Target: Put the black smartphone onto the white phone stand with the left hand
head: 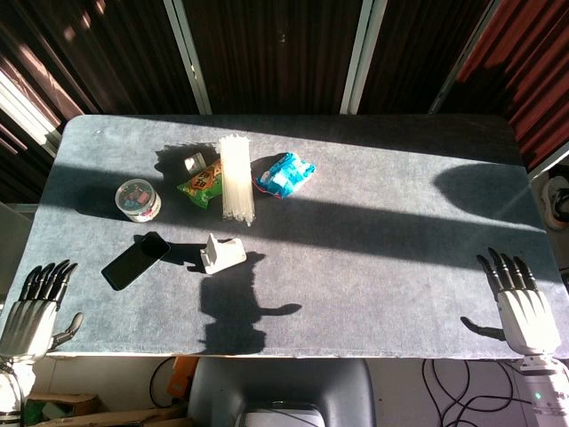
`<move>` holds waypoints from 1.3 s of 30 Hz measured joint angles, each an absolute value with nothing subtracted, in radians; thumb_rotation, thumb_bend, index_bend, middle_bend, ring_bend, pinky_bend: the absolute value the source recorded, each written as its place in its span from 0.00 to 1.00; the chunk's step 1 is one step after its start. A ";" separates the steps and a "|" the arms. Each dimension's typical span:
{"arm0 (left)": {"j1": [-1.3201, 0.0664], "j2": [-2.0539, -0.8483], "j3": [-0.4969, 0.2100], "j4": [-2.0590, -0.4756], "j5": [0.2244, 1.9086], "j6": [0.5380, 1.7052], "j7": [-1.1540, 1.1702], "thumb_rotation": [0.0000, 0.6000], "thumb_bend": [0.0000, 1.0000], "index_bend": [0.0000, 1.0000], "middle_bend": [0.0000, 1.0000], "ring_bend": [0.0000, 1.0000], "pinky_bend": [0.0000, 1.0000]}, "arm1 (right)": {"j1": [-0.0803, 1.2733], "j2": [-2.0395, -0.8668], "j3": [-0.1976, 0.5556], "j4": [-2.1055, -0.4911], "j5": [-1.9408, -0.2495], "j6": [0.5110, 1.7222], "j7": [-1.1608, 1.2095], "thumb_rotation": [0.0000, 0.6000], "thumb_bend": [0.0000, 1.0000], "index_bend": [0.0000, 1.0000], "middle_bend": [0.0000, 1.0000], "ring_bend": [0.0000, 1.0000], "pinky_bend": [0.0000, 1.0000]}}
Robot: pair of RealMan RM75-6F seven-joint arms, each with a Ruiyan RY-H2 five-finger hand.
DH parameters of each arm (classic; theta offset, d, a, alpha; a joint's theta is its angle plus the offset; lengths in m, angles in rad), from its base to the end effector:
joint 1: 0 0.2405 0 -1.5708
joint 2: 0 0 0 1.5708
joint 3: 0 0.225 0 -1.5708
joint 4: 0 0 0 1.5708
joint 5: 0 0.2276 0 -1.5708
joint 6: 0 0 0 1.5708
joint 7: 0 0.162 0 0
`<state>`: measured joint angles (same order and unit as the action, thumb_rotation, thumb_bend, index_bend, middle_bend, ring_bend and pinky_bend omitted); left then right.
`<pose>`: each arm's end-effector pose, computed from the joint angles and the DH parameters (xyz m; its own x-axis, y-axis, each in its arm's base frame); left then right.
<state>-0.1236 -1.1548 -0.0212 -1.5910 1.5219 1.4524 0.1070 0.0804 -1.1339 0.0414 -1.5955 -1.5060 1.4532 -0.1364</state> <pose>-0.2840 0.2024 0.1100 0.4836 0.0422 0.8743 0.8743 -0.0705 -0.4802 -0.2946 -0.1949 0.1201 0.5185 -0.0423 0.8540 -0.8550 -0.0160 0.5183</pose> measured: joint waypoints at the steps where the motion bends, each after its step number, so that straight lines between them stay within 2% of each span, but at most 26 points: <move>1: -0.124 -1.156 -0.021 -1.592 1.522 1.450 0.108 1.00 0.33 0.00 0.04 0.00 0.04 | 0.080 -1.134 0.041 -1.595 -1.507 1.454 -0.136 1.00 0.18 0.00 0.00 0.00 0.00; 7: -0.134 -1.169 -0.019 -1.596 1.517 1.426 0.119 1.00 0.32 0.00 0.04 0.00 0.05 | 0.078 -1.131 0.039 -1.601 -1.511 1.459 -0.134 1.00 0.18 0.00 0.00 0.00 0.00; 13: -0.177 -1.175 -0.040 -1.638 1.431 1.329 0.215 1.00 0.32 0.00 0.04 0.00 0.10 | 0.079 -1.131 0.040 -1.600 -1.512 1.456 -0.133 1.00 0.18 0.00 0.00 0.00 0.00; 19: -0.261 -1.194 -0.098 -1.722 1.225 1.230 0.468 1.00 0.31 0.00 0.06 0.01 0.15 | 0.084 -1.133 0.043 -1.599 -1.505 1.448 -0.136 1.00 0.18 0.00 0.00 0.00 0.00; 26: -0.402 -1.291 -0.163 -1.766 0.926 1.153 0.743 1.00 0.29 0.00 0.07 0.03 0.15 | 0.090 -1.129 0.046 -1.598 -1.495 1.434 -0.127 1.00 0.18 0.00 0.00 0.00 0.00; 32: -0.523 -1.394 -0.208 -1.723 0.699 1.118 0.839 1.00 0.28 0.00 0.07 0.04 0.16 | 0.089 -1.119 0.048 -1.597 -1.494 1.438 -0.101 1.00 0.18 0.00 0.00 0.00 0.00; 39: -0.626 -1.473 -0.235 -1.642 0.546 1.101 0.886 1.00 0.28 0.00 0.07 0.04 0.17 | 0.090 -1.112 0.046 -1.595 -1.498 1.435 -0.088 1.00 0.18 0.00 0.00 0.00 0.00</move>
<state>-0.6261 -1.4735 -0.2345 -1.6424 0.5463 1.1015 0.8864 0.0900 -1.1118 0.0461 -1.5951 -1.4979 1.4350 -0.0875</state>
